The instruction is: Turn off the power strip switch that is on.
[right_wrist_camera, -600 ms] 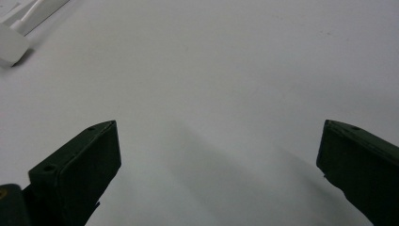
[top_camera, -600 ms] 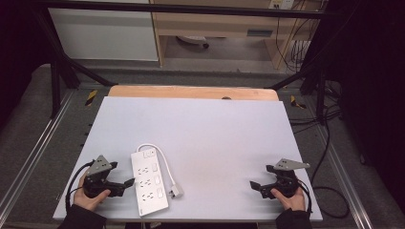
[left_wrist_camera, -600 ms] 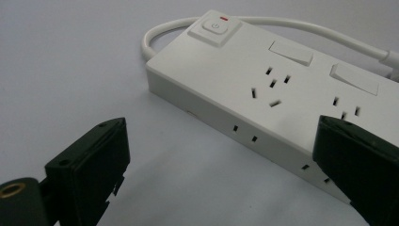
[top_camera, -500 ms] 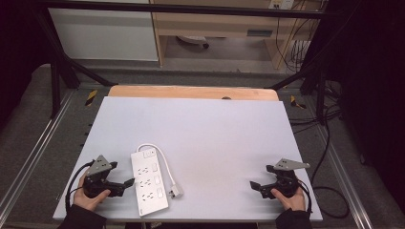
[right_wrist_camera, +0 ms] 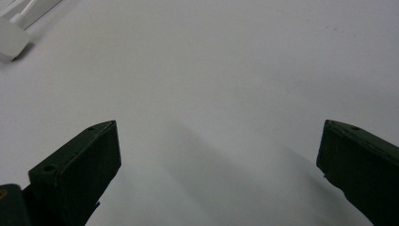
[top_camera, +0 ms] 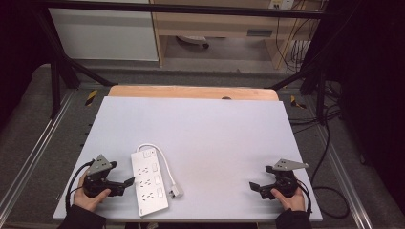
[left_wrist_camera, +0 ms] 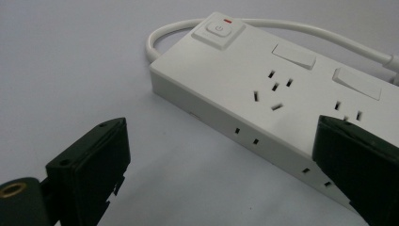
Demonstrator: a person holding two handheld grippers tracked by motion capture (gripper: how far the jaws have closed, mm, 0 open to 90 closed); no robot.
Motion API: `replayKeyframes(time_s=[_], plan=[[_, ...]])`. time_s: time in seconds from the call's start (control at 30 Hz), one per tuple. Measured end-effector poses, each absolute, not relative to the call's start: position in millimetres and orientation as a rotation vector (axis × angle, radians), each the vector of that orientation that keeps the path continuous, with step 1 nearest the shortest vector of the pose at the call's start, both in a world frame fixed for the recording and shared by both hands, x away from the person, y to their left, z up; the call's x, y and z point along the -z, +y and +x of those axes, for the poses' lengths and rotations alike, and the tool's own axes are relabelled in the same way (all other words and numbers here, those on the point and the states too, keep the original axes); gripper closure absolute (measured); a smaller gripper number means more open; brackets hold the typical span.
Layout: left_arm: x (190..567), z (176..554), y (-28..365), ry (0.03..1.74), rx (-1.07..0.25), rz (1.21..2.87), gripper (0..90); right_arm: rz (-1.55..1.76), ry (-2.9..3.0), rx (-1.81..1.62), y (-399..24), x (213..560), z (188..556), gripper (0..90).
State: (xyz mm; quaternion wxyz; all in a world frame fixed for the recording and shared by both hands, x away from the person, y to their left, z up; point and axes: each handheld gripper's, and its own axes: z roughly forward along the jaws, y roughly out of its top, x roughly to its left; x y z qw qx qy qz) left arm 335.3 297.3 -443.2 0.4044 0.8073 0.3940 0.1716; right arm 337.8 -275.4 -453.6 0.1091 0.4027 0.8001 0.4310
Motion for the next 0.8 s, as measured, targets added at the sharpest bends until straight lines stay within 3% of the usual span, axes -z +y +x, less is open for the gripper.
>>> replayKeyframes(time_s=[0.8], plan=[[438.6, 336.6, 289.4, 0.998, -0.433, 2.047, 4.6, 1.198, 2.342, -1.27, -276.3, 453.4, 338.2, 0.9]])
